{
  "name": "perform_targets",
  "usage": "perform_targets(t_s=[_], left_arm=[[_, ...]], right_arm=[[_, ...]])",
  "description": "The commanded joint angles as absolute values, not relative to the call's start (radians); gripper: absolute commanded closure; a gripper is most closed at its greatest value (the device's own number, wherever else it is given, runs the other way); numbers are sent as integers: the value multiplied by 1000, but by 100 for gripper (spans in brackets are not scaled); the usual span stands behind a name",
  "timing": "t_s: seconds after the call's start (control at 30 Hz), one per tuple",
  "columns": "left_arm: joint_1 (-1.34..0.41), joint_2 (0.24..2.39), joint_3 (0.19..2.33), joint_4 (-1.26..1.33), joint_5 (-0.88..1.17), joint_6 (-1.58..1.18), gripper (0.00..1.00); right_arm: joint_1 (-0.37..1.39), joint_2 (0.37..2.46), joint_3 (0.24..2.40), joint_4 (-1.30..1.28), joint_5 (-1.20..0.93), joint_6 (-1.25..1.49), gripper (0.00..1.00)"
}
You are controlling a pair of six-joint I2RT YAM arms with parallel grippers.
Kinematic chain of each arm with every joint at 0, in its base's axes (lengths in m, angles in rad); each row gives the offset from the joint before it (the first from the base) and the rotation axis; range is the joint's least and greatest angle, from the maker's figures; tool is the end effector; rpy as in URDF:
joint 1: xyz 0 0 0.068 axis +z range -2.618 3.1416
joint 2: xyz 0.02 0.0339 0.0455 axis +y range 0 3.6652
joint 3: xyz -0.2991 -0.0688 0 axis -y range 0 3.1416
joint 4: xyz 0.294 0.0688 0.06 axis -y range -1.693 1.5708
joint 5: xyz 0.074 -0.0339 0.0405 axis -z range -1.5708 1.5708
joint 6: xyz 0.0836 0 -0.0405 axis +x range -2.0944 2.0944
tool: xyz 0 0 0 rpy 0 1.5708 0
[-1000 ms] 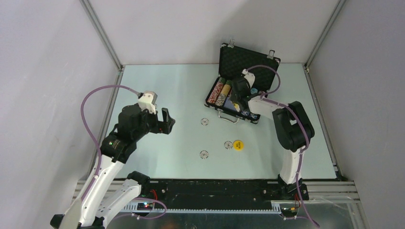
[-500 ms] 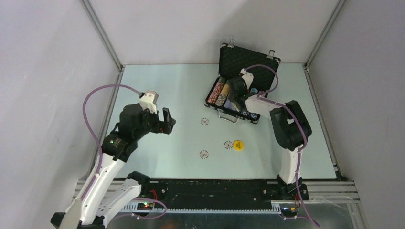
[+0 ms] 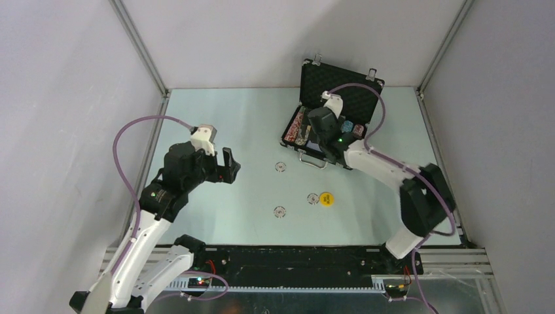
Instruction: Pack up texas hold em set
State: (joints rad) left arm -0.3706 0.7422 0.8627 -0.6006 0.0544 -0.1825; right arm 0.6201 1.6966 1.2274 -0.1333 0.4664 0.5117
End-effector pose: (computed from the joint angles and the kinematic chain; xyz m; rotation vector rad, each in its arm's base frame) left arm 0.2071 -0.0853 0.3378 0.2288 2.0613 -0.3978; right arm 0.4038 0.2422 0.2466 0.1475 2.1010 0.1703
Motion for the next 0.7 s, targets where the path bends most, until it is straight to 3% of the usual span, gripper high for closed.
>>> perform_targets(t_s=[0.0, 0.27, 0.47, 0.67], left_arm=[[-362, 727, 859, -570, 37, -164, 4], [-363, 719, 856, -570, 21, -164, 3], [-362, 717, 851, -570, 4, -163, 3], [-362, 721, 850, -570, -26, -161, 3]], right_arm=[[704, 1527, 1175, -357, 521, 555, 2], [749, 1366, 997, -542, 408, 711, 0], [790, 1321, 929, -692, 454, 854, 1], [731, 1309, 846, -702, 423, 905, 8]])
